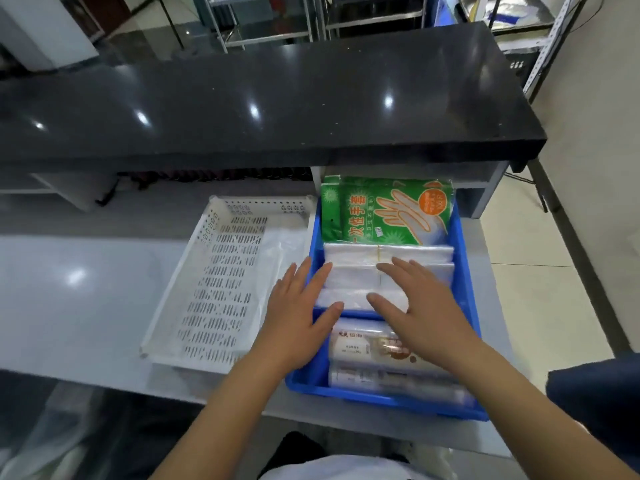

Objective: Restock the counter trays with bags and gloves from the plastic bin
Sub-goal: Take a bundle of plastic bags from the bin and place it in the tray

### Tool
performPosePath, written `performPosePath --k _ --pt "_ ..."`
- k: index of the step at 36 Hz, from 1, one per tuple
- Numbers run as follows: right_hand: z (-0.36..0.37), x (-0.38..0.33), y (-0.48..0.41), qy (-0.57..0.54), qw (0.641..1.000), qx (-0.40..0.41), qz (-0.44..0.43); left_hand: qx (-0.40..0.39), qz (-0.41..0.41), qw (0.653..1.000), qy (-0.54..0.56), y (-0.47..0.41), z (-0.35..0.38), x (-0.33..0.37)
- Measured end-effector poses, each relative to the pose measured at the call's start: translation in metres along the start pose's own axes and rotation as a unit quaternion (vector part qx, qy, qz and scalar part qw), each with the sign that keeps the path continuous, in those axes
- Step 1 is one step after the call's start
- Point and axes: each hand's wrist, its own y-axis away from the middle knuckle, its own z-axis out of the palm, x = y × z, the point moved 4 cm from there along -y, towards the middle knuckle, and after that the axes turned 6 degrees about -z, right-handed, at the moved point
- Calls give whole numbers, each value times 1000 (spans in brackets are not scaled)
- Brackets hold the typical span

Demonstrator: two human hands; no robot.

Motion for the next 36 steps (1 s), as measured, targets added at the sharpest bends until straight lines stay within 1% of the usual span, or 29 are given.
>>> performPosePath --k 5,9,14,17,22,25,31,36 --pt "17 -38 15 -79 995 -24 -59 54 -75 995 34 68 -16 -20" --pt "40 -64 25 -114 986 -59 -101 94 -141 984 62 117 -20 -42" --pt "70 -104 41 -105 978 -120 -137 134 -181 972 64 165 -30 -69" --pt "92 -132 56 -80 973 -149 -156 144 -224 962 67 195 -37 -95" --pt "140 -189 86 -43 966 -175 -183 152 -274 944 107 252 -48 -157" --pt "171 -224 107 -47 962 -188 -194 161 -292 933 137 291 -51 -199" --pt "243 -285 133 -26 946 -247 -208 185 -334 906 181 359 -54 -282" --pt "284 -339 145 -14 934 -276 -227 212 -386 869 223 413 -66 -336"
